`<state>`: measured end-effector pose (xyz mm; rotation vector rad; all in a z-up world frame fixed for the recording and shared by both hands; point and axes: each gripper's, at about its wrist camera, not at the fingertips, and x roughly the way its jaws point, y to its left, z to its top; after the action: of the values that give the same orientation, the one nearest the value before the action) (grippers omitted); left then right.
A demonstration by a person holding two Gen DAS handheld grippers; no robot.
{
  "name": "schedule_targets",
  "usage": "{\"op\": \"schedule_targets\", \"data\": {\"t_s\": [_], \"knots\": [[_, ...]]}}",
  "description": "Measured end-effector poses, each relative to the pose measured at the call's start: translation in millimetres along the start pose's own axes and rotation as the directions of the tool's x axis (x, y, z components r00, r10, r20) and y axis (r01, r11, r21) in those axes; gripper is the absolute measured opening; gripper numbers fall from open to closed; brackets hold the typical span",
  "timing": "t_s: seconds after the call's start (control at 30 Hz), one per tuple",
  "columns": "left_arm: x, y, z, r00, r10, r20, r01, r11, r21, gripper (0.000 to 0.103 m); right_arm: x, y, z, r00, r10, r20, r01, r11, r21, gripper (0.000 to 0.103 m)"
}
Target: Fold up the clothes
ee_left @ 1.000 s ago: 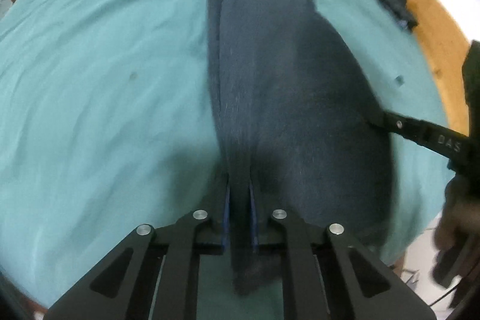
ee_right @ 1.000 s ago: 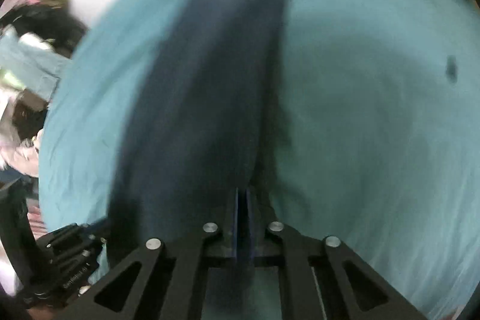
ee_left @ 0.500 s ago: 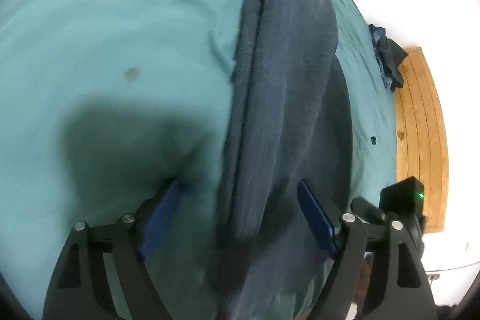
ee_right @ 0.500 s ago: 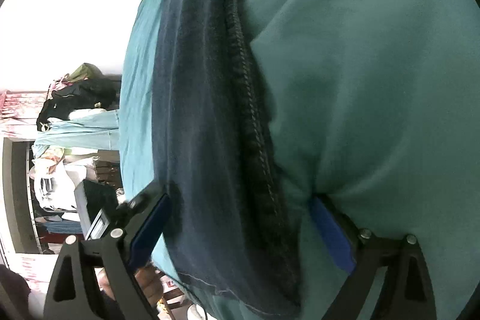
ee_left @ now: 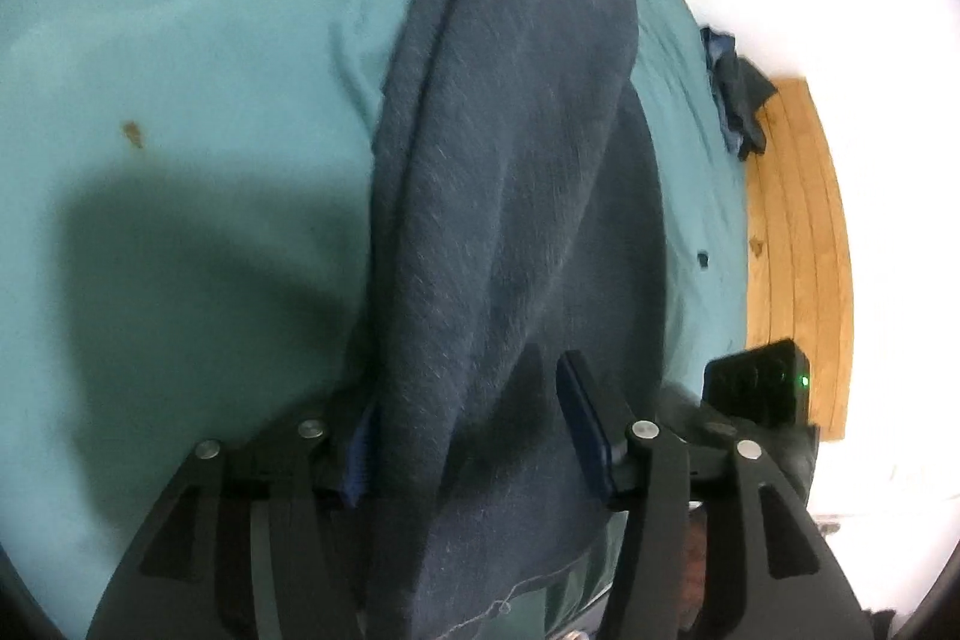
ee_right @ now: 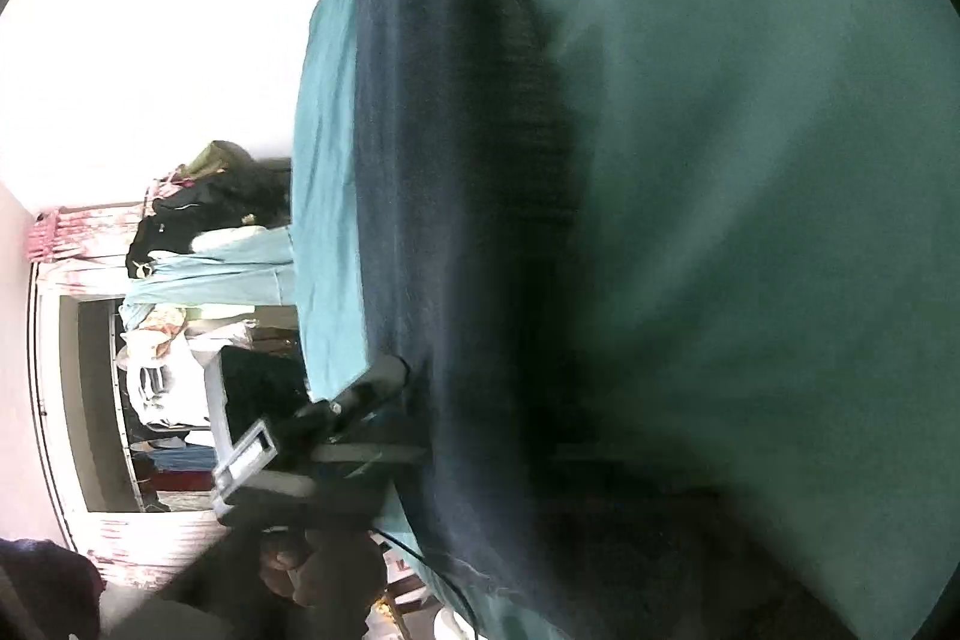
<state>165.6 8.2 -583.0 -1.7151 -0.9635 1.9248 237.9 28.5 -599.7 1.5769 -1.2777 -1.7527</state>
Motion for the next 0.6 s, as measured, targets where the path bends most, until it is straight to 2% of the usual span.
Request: {"op": "schedule_targets", "data": {"t_s": [0.03,0.07,0.17,0.3,0.4,0.47,0.5,0.53,0.57,0.6], "knots": [[1.1,1.4,1.0,1.0,-0.001,-0.01,0.001,1.0,-0.01,0.027,-3.5,0.7,-8.8,1.0,0.016,0.019,-0.016,1.0,0.012,0.006],[2.2,2.9,2.1,1.0,-0.003,-0.02,0.002,1.0,-0.02,0.012,-7.2,1.9,-17.3,0.999,0.03,0.037,-0.031,0.999,0.023,0.006],[-10.8,5.3,-9.4,1.0,0.003,-0.021,-0.003,1.0,-0.031,0.01,-17.9,15.6,-30.4,0.997,0.026,0.074,-0.028,0.999,0.022,0.006],[-29.7,-11.6,-37.8,0.999,0.042,-0.028,-0.041,0.999,0.005,0.009,-38.8,29.3,-62.4,0.998,-0.006,0.062,0.006,1.0,0.001,0.005],[-39.4,-6.8,-75.0,0.996,0.052,-0.078,-0.051,0.999,0.013,0.009,-46.6,12.7,-71.1,0.989,-0.146,-0.015,0.147,0.988,0.056,0.006],[-36.7,8.9,-95.6,0.985,0.098,-0.14,-0.099,0.995,0.005,0.013,-51.9,1.7,-76.9,0.969,-0.235,-0.071,0.241,0.967,0.086,0.013],[-37.6,17.1,-102.1,0.975,0.144,-0.168,-0.146,0.989,0.003,0.016,-54.5,-3.8,-79.8,0.955,-0.278,-0.099,0.287,0.953,0.098,0.023],[-42.5,20.7,-102.1,0.963,0.2,-0.183,-0.202,0.979,0.009,0.018,-57.1,-9.4,-82.8,0.939,-0.32,-0.128,0.334,0.936,0.11,0.038],[-51.4,17.9,-94.9,0.954,0.244,-0.172,-0.244,0.969,0.024,0.021,-60.5,-12.7,-84.1,0.92,-0.361,-0.15,0.379,0.918,0.115,0.04],[-64.9,10.4,-81.5,0.945,0.297,-0.136,-0.293,0.955,0.049,0.024,-68.7,-1.9,-75.0,0.905,-0.407,-0.122,0.418,0.904,0.09,0.047]]}}
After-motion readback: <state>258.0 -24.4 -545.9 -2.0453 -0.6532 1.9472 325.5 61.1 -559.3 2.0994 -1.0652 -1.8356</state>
